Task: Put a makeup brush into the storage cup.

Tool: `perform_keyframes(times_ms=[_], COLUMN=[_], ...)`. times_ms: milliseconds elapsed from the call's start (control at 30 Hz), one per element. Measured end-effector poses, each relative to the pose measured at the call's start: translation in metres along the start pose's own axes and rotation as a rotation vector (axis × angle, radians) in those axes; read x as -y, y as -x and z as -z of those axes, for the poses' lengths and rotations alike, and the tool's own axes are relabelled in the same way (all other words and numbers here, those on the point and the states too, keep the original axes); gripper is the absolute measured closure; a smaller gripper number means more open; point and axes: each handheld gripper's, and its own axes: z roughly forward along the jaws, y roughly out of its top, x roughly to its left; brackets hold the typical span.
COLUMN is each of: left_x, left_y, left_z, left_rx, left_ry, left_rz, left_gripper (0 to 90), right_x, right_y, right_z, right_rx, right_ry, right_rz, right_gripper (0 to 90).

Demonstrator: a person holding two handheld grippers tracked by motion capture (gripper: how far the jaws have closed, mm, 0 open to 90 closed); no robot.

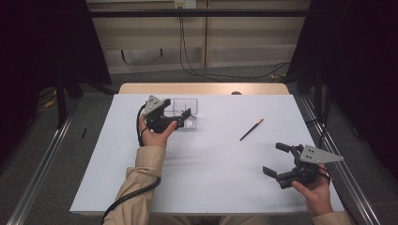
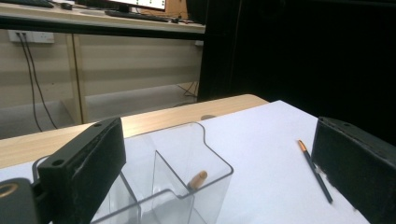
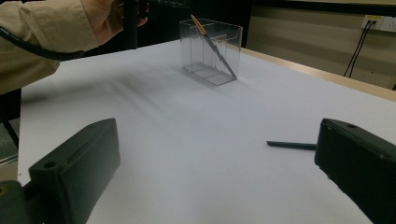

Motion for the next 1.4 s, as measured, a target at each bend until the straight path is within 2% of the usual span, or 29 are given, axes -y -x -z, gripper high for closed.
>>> perform_keyframes(times_ms=[67, 133, 167, 233, 467, 500, 633, 1067, 1133, 1200, 1400], left_x=[0.000, 0.001, 0.001, 0.002, 0.002, 0.002, 0.002, 0.007, 0.008, 0.008, 0.010], left_y=[-0.001, -0.003, -0.003, -0.003, -0.002, -0.002, -0.004, -0.009, -0.010, -0.011, -0.015], left_z=[0.002, 0.009, 0.009, 0.014, 0.032, 0.036, 0.045, 0.068, 0.071, 0.075, 0.087], left_rx=[0.002, 0.033, 0.033, 0.057, 0.092, 0.092, 0.095, 0.105, 0.108, 0.105, 0.102], left_ry=[0.000, -0.020, -0.020, -0.028, 0.003, 0.000, -0.003, -0.001, 0.003, 0.005, 0.004], left_rz=[-0.002, 0.000, 0.000, -0.023, -0.037, -0.052, -0.062, -0.085, -0.075, -0.092, -0.100], left_gripper=[2.3, 0.2, 0.0, 0.0, 0.0, 0.0, 0.0, 0.0, 0.0, 0.0, 0.0], right_x=[0.000, 0.000, 0.000, 0.000, 0.000, 0.000, 0.000, 0.000, 0.000, 0.000, 0.000], right_y=[0.000, 0.000, 0.000, 0.000, 0.000, 0.000, 0.000, 0.001, 0.001, 0.001, 0.002], right_z=[0.000, 0.000, 0.000, -0.001, -0.001, -0.002, -0.002, -0.004, -0.005, -0.006, -0.008], right_rx=[-0.001, -0.001, -0.001, -0.001, -0.001, 0.000, -0.001, -0.002, -0.004, -0.004, -0.008], right_ry=[0.000, -0.002, -0.002, 0.000, -0.003, -0.004, -0.005, -0.008, -0.009, -0.007, -0.009], right_rz=[-0.001, 0.001, 0.001, 0.001, -0.002, -0.001, 0.002, 0.002, 0.005, 0.004, 0.008], right_gripper=[0.0, 0.0, 0.0, 0.0, 0.0, 0.0, 0.0, 0.0, 0.0, 0.0, 0.0])
